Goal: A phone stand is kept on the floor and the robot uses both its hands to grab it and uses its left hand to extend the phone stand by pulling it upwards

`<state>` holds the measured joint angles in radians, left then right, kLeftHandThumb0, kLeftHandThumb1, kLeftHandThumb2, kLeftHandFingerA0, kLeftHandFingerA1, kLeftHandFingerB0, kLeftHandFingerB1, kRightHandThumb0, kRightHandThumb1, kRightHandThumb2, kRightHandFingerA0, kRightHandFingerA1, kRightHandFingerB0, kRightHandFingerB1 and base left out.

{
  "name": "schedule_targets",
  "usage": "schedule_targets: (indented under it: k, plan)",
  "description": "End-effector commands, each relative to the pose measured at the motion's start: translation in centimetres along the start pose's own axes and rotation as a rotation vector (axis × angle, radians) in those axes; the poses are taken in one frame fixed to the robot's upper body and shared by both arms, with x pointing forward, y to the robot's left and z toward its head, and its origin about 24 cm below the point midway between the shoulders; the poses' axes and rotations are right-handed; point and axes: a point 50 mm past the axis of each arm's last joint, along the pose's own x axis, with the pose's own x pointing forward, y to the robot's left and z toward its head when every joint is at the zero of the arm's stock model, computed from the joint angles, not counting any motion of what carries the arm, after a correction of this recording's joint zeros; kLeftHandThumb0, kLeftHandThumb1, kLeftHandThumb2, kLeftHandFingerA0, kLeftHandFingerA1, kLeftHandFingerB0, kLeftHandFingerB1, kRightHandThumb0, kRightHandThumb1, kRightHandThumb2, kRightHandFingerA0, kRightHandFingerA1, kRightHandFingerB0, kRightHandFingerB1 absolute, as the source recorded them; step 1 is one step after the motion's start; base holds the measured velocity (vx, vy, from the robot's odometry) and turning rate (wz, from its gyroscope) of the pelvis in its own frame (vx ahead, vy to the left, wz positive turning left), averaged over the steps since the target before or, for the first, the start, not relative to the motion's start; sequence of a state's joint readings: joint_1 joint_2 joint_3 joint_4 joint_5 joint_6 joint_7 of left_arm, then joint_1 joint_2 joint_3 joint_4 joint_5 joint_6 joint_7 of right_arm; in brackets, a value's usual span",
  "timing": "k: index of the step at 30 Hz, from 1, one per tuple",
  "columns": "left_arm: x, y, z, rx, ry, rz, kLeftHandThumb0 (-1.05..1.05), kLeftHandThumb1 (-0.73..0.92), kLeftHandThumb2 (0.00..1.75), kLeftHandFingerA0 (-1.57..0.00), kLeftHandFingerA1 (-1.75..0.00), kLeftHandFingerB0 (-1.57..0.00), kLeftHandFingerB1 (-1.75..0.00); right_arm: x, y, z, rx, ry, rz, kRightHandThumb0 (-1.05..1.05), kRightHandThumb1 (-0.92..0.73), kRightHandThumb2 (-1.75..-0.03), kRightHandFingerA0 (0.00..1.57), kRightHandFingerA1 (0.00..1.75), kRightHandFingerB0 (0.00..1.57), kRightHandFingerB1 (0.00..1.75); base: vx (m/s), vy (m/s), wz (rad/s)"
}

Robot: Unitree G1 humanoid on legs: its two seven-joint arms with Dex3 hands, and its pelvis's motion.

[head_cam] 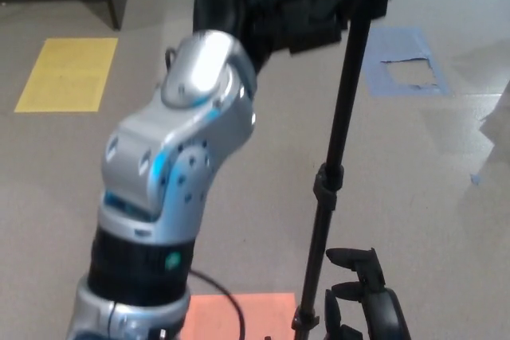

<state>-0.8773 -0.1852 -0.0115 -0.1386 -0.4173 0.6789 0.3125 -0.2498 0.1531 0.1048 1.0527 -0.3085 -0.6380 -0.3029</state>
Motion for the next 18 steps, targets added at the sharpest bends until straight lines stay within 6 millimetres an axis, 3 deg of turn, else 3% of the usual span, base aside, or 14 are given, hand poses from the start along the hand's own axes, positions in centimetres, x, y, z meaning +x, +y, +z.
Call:
schedule_targets:
  k: [1,2,4,5,9,10,18]
  plan:
    - [-3.4,-11.4,24.2,-0.317,-0.548,-0.414,-0.17,0.43,1.00,-0.99,-1.75,-0.39,-0.97,-0.6,-1.5,-1.5,0.026,0.075,-0.084,-1.05,-0.73,-1.21,1.44,1.37,1.13,1.23,0.00,0.000,0.00]
    - [-3.4,-11.5,24.4,-0.317,-0.547,-0.415,-0.13,0.41,1.01,-1.00,-1.75,-0.40,-1.12,-0.6,-1.5,-1.5,0.025,0.076,-0.086,-1.05,-0.73,-1.21,1.45,1.38,1.16,1.25,0.00,0.000,0.00]
    - [-3.5,-11.5,24.7,-0.328,-0.555,-0.411,-0.12,0.42,0.99,-0.99,-1.75,-0.39,-1.15,-0.5,-1.7,-1.5,0.021,0.073,-0.085,-1.05,-0.73,-1.21,1.44,1.38,1.15,1.25,0.00,0.000,0.00]
    - [-3.5,-11.6,24.7,-0.337,-0.554,-0.412,-0.12,0.42,0.99,-0.98,-1.75,-0.40,-1.36,-0.5,-1.7,-1.4,0.021,0.070,-0.087,-1.05,-0.73,-1.21,1.44,1.38,1.16,1.26,0.00,0.000,0.00]
    - [-3.5,-11.7,24.8,-0.344,-0.546,-0.423,-0.11,0.42,1.00,-0.98,-1.75,-0.41,-1.19,-0.7,-1.5,-1.5,0.014,0.071,-0.088,-1.05,-0.74,-1.21,1.38,1.36,1.18,1.29,0.00,0.000,0.00]
    - [-3.5,-11.7,24.9,-0.347,-0.541,-0.427,-0.12,0.42,1.01,-0.98,-1.75,-0.43,-1.00,-0.8,-1.5,-1.6,0.014,0.073,-0.087,-1.05,-0.74,-1.21,1.37,1.36,1.17,1.29,0.00,0.000,0.00]
    - [-3.6,-11.9,25.4,-0.336,-0.557,-0.412,-0.10,0.39,1.04,-1.01,-1.75,-0.43,-0.93,-0.9,-1.5,-1.8,0.023,0.081,-0.084,-1.05,-0.72,-1.21,1.49,1.40,1.16,1.24,0.00,0.000,0.00]
